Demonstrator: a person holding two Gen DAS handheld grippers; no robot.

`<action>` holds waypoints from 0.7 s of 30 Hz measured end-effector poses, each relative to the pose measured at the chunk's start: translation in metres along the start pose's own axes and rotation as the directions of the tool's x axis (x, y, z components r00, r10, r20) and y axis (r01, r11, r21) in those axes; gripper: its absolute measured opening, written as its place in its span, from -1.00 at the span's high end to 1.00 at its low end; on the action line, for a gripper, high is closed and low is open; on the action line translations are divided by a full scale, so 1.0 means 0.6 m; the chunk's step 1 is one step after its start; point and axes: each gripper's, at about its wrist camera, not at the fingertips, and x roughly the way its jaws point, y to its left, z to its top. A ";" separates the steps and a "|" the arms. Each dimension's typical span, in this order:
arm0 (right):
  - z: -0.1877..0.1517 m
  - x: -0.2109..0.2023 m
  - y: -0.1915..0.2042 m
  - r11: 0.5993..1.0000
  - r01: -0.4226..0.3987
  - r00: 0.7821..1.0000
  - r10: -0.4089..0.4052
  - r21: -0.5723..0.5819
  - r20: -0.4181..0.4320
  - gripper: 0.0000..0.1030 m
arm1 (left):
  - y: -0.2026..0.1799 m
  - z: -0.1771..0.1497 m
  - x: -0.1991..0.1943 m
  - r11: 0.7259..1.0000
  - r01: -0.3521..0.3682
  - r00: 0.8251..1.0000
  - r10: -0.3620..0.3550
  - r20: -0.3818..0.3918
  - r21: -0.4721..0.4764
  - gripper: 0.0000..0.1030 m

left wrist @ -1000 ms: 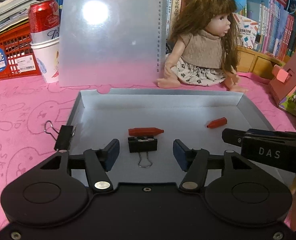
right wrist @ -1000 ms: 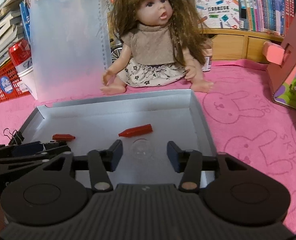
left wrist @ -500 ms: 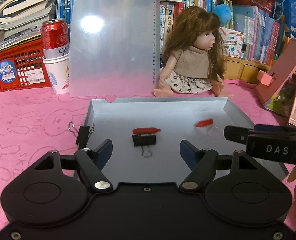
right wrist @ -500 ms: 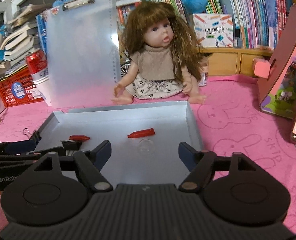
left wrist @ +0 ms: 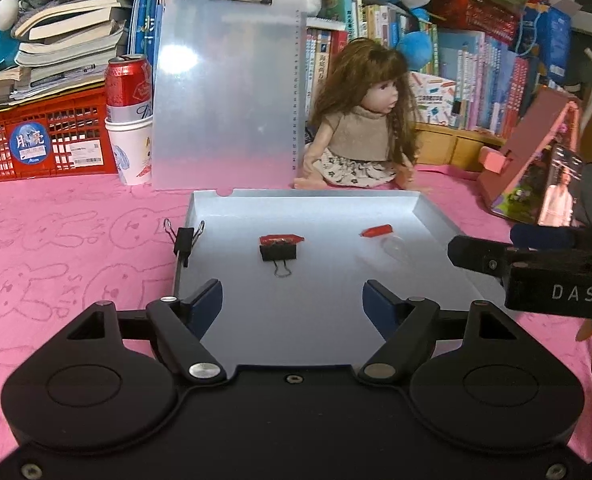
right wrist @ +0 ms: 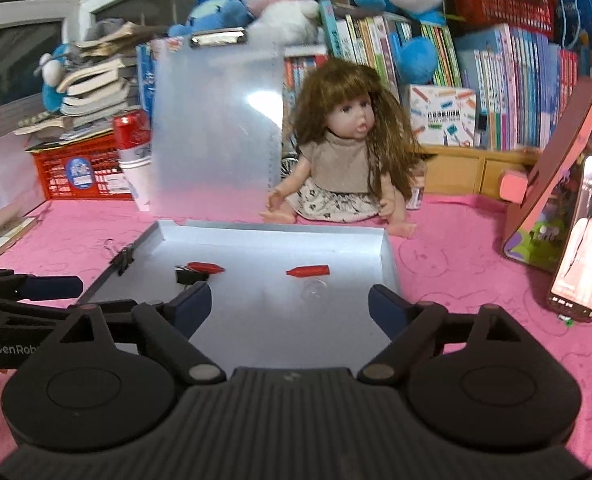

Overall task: Organize rigid objects
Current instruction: 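Withdraw both tools from the box toward the items on the cloth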

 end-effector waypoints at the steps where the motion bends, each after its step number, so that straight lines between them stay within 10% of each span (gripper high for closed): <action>1: -0.001 -0.007 0.003 1.000 -0.002 1.000 0.002 -0.009 0.008 -0.81 | 0.000 -0.005 -0.009 1.000 0.002 1.000 -0.002 0.005 0.002 -0.48; 21: -0.080 -0.121 0.029 0.991 -0.044 0.996 0.053 -0.130 0.066 -0.96 | -0.004 -0.103 -0.118 0.998 -0.007 0.999 0.005 0.035 0.054 -0.49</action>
